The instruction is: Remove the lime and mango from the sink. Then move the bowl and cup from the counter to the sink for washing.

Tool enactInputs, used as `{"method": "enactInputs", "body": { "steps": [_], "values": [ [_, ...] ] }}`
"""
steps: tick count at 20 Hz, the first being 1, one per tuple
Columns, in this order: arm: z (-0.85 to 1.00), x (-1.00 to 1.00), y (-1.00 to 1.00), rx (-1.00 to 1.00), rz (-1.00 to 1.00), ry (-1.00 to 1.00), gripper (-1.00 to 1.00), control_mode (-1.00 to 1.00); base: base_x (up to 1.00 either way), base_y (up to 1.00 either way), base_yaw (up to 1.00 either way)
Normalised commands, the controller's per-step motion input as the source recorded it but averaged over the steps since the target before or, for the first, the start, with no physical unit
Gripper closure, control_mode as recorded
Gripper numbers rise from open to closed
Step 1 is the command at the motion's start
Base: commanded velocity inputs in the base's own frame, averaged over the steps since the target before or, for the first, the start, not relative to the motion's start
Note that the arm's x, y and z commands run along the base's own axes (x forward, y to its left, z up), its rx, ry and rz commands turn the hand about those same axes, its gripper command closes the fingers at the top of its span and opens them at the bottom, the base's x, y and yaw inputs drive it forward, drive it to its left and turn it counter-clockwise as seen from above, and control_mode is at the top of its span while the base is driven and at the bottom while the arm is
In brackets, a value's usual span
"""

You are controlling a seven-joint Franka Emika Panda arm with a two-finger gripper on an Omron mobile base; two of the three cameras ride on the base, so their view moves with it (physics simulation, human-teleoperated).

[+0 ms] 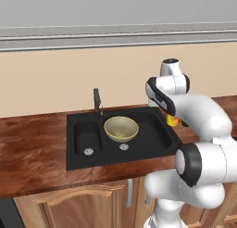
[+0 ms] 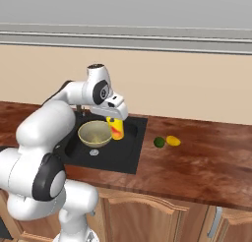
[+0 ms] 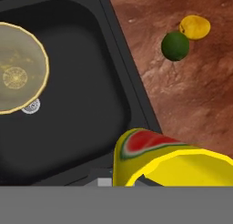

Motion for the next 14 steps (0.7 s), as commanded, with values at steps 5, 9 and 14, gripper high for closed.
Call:
{"method": "enactInputs", "body": {
  "steps": [5,9,14],
  "values": [
    [0.00,0.05,0.06,0.07,0.00,0.00,1.00,-1.00,0.00,0.00,0.00],
    [-0.02,0.04,0.05,0.09,0.00,0.00,1.00,-1.00,0.00,0.00,0.00],
    [-0.07,0.02,0.08,0.07,0.00,-0.02,1.00,-1.00,0.00,0.00,0.00]
  ]
}}
